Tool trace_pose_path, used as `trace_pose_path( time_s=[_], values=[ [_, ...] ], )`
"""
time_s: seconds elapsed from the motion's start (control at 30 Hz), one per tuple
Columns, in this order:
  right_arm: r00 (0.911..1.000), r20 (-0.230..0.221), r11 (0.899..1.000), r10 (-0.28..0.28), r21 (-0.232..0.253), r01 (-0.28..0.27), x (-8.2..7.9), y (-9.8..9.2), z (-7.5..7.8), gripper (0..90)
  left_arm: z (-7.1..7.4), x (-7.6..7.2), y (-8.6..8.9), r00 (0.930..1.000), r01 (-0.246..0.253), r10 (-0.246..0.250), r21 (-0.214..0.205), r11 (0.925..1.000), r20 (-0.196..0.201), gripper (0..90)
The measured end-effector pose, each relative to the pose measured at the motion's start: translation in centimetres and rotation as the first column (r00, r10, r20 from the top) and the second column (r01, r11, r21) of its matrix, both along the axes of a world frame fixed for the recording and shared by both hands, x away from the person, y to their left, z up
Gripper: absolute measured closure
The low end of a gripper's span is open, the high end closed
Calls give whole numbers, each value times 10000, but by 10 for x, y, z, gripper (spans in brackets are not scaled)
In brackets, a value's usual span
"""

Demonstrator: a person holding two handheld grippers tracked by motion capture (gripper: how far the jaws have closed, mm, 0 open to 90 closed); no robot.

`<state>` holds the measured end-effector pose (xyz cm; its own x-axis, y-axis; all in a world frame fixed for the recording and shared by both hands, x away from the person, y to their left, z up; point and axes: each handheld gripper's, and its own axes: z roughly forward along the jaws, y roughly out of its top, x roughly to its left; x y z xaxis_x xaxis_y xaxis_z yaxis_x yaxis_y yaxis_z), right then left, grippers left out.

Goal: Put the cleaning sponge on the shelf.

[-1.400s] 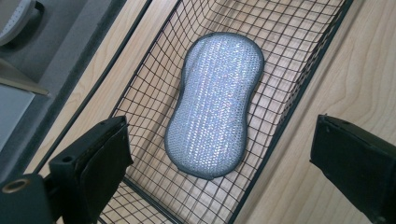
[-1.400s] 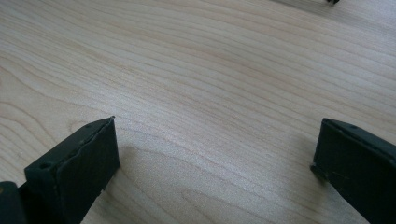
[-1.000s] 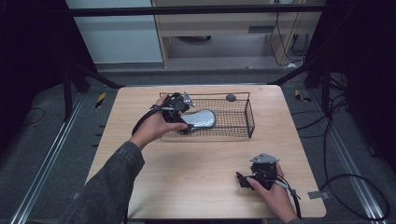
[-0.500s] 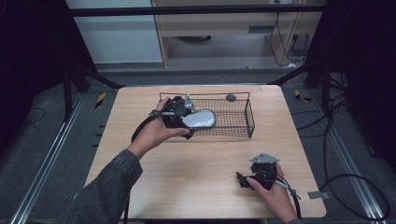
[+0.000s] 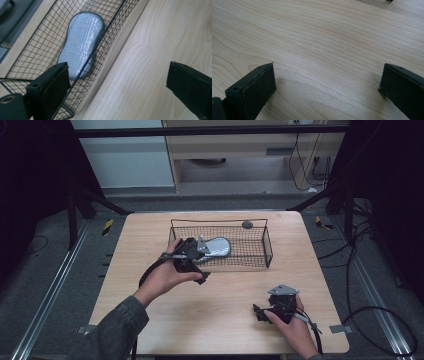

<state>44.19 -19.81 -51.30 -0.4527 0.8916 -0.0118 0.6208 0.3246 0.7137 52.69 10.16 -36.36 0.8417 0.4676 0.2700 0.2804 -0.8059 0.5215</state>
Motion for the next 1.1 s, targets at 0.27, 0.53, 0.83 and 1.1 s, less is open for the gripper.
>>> trace_pose_path(
  time_s=[0.27,0.53,0.83,1.1],
  values=[
    [10000,6,10000,-65,66,65,0,1,0,4,-20,-18,20,9978,-524,523,-29,9986,-399,45],
    [9999,3,9999,-101,91,101,-1,1,0,4,-34,-26,38,9926,-1061,1054,-101,9943,-603,46],
    [9999,61,9999,-86,72,85,-1,0,0,4,-43,-36,57,9871,-1482,1472,-127,9889,-629,47],
    [9999,67,9998,-146,99,146,-1,1,0,4,-59,-45,80,9749,-2081,2057,-206,9779,-854,48]
  ],
)
